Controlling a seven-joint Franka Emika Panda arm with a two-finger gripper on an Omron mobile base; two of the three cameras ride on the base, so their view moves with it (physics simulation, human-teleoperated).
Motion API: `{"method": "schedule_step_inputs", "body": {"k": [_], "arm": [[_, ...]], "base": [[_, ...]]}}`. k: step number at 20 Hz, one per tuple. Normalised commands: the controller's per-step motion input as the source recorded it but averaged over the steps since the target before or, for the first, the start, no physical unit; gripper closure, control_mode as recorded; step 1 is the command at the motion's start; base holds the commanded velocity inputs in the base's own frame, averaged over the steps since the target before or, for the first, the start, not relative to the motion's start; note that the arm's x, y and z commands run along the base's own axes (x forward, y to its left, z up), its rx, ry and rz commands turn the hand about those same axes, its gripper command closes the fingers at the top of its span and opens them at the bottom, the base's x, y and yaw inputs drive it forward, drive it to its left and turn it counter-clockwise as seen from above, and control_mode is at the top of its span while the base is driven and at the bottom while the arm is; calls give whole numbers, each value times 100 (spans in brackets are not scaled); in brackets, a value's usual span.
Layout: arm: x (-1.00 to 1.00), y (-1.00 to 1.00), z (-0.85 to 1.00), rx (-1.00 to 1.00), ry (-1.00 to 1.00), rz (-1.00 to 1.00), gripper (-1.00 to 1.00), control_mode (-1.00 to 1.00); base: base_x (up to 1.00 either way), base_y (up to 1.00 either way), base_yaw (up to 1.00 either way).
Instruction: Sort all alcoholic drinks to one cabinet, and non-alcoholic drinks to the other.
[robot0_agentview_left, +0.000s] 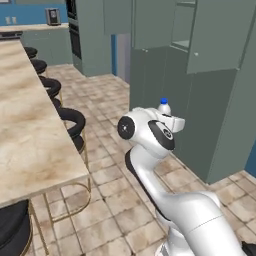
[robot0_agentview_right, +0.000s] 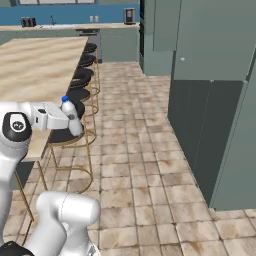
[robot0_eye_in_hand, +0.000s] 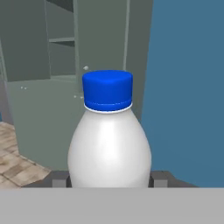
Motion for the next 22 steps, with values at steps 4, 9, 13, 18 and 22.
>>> {"method": "schedule_step_inputs", "body": {"k": [4,9,13,18,22], "arm": [[0,0,0,0,0,0,100,100],[0,0,0,0,0,0,100,100],[0,0,0,0,0,0,100,100],[0,0,0,0,0,0,100,100],[0,0,0,0,0,0,100,100]], "base": [[63,-24,0],[67,-24,0],[67,-19,0],[65,-22,0],[64,-35,0]]}}
